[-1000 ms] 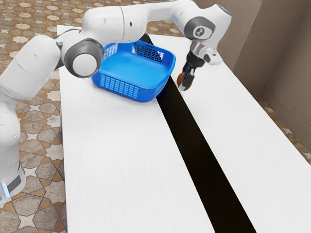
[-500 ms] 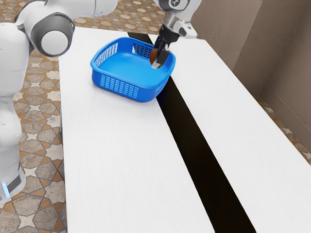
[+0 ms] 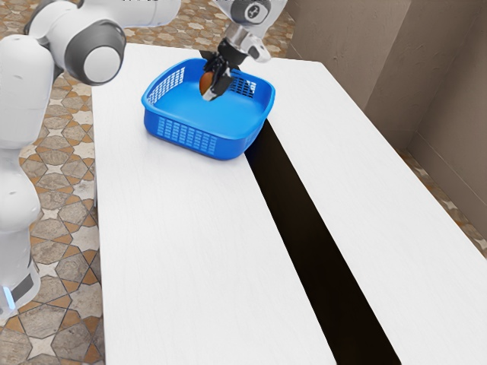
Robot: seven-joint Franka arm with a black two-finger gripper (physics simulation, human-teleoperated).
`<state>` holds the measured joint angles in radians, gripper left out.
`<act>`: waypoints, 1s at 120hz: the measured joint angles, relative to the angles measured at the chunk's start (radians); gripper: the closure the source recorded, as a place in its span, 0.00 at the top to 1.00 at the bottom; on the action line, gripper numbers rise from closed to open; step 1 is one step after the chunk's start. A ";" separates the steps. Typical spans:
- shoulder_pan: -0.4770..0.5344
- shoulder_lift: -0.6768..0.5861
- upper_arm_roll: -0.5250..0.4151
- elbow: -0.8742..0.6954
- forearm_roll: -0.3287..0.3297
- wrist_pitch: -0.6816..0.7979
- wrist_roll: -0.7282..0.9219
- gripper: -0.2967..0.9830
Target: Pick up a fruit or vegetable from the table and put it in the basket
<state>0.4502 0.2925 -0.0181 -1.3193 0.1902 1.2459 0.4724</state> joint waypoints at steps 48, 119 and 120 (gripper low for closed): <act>0.000 0.081 0.097 0.000 0.071 0.103 0.087 0.44; -0.194 -0.087 -0.157 0.064 -0.210 0.147 0.085 0.76; -0.209 -0.091 -0.160 0.065 -0.209 0.148 0.080 0.76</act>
<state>0.2416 0.2015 -0.1777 -1.2546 -0.0184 1.3942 0.5526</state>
